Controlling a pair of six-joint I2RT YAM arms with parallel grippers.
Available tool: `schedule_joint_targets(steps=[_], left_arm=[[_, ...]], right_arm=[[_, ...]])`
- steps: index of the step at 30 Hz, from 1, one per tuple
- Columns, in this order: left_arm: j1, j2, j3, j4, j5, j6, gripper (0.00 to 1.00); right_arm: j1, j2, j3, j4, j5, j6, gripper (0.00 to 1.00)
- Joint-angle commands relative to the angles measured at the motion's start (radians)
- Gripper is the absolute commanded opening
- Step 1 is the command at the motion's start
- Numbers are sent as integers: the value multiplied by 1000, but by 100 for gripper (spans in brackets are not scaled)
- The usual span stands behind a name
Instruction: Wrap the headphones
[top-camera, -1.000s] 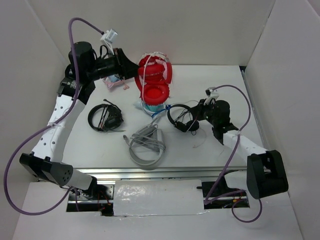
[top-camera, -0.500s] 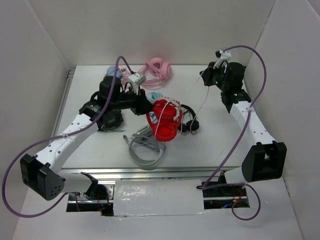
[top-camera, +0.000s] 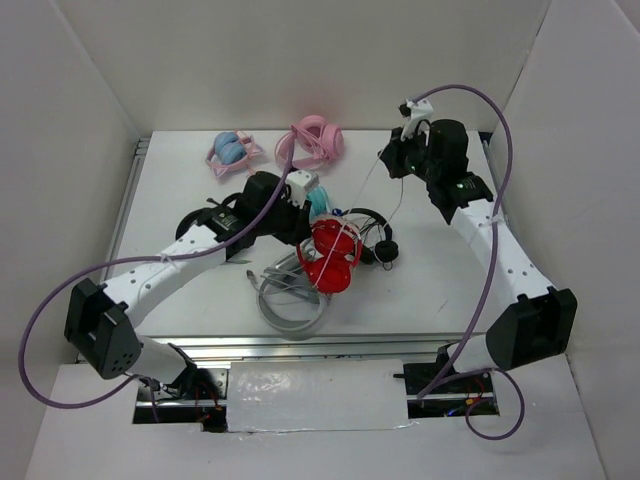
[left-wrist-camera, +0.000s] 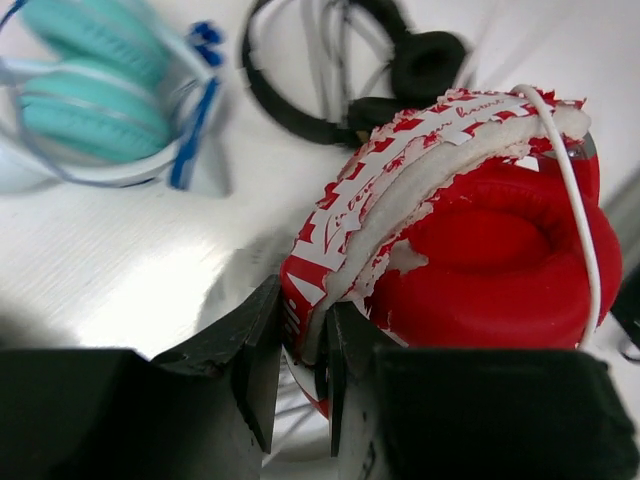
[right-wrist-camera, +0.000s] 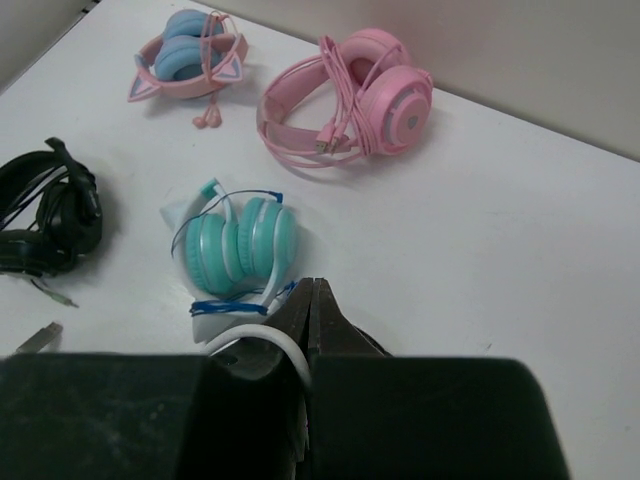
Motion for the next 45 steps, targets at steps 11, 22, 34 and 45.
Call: schedule_joint_targets(steps=[11, 22, 34, 45], left_arm=[[37, 216, 333, -137, -413, -185, 0], [72, 278, 554, -179, -449, -297, 0], [192, 308, 792, -217, -389, -432, 0], [188, 250, 796, -178, -400, -538, 0]], right_arm=[[274, -113, 187, -231, 171, -5, 0], [474, -162, 180, -297, 383, 25, 0], [549, -256, -35, -178, 327, 109, 0], [577, -193, -130, 63, 247, 46, 18]])
